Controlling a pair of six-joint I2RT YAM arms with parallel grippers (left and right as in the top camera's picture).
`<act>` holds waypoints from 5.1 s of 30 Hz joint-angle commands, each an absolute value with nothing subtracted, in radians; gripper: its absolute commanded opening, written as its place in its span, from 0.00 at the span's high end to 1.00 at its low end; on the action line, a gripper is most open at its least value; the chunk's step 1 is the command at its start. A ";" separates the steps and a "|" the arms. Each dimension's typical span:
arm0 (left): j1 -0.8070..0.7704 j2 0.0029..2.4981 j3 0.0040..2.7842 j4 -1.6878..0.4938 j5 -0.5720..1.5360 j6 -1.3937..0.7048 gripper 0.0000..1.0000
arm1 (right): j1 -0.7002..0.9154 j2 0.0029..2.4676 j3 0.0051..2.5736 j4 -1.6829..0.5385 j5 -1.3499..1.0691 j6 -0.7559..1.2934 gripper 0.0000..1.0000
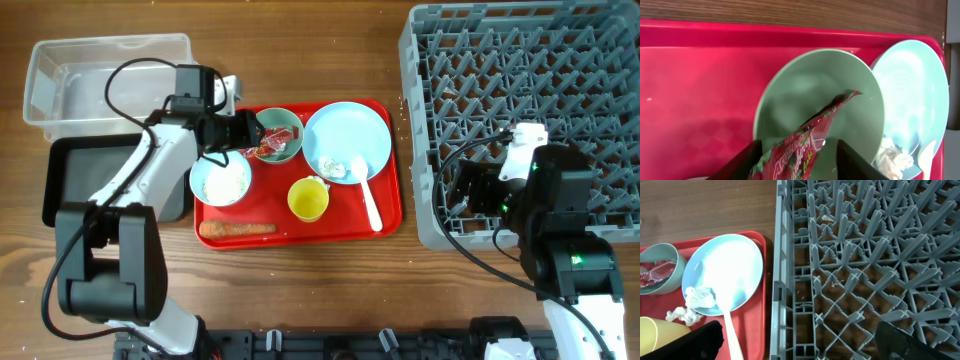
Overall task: Sort waste into correct bins and load items into the dishwasher rack
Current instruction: 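Reach the left gripper into the green bowl and grasp the red wrapper, then carry the red wrapper left and drop it into the clear bin, then reach the right gripper to the blue plate and grasp the white spoon, then carry the white spoon right and insert it into the dish rack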
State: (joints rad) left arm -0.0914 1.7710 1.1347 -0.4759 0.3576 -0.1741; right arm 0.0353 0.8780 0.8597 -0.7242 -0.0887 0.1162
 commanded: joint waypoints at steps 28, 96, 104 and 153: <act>0.149 1.564 1.327 -0.408 -0.022 -0.172 0.96 | 0.030 0.882 0.884 -0.728 -0.083 0.134 0.00; 0.063 1.618 1.326 -1.147 0.212 -0.172 0.25 | 0.480 1.832 1.170 -0.786 -0.094 0.369 0.49; 0.063 1.618 1.326 -1.141 0.212 -0.172 0.25 | 0.490 1.865 1.170 -0.762 -0.097 0.368 0.49; 0.063 1.618 1.326 -1.141 0.212 -0.172 0.25 | 0.240 1.438 1.171 -0.912 0.104 0.167 0.96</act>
State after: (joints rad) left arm 0.0650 1.6314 1.3251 -1.1439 0.2214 -0.1772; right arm 0.2836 1.4227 1.1549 -0.9031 0.0883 0.2749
